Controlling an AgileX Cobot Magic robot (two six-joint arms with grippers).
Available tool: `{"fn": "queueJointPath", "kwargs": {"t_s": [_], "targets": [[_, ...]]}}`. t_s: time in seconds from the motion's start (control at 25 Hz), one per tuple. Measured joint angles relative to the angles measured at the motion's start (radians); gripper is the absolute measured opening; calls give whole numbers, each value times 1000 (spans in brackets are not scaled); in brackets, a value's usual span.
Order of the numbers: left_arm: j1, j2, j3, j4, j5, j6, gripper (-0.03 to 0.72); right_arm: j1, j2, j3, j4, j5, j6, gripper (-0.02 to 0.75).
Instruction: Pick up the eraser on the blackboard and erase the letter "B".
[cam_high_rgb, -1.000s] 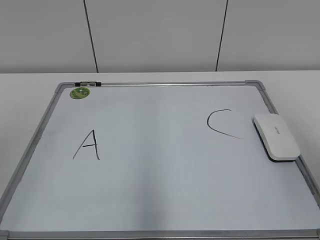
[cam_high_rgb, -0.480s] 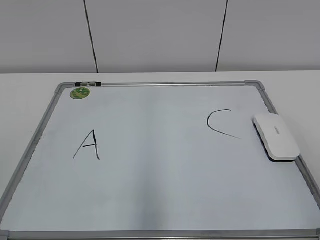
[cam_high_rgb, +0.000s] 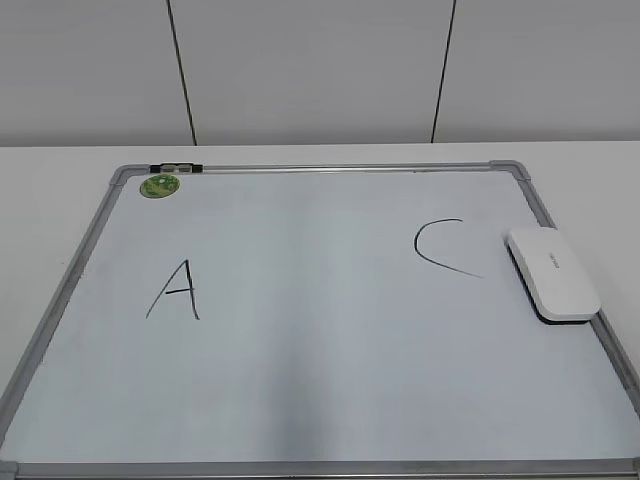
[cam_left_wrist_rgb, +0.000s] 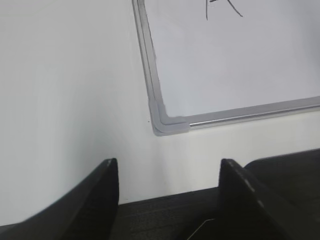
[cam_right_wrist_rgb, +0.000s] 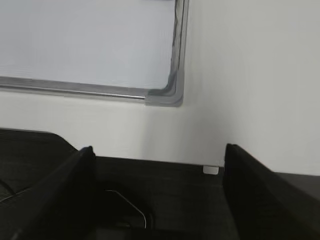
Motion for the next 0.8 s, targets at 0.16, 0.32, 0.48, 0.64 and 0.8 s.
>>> {"fn": "queueJointPath", "kwargs": {"t_s": [0.16, 0.32, 0.48, 0.64, 0.8], "targets": [[0, 0, 18, 10, -55, -2, 462, 0, -4, 15, -2, -30, 0, 588], [0, 0, 40, 12, -91, -2, 462, 0, -4, 29, -2, -83, 0, 588], [0, 0, 40, 12, -100, -2, 462, 0, -6, 54, -2, -122, 0, 588], [-2, 0, 40, 13, -100, -2, 462, 0, -6, 54, -2, -130, 0, 587], [-1, 0, 40, 13, -100, -2, 462, 0, -6, 54, -2, -132, 0, 587]]}}
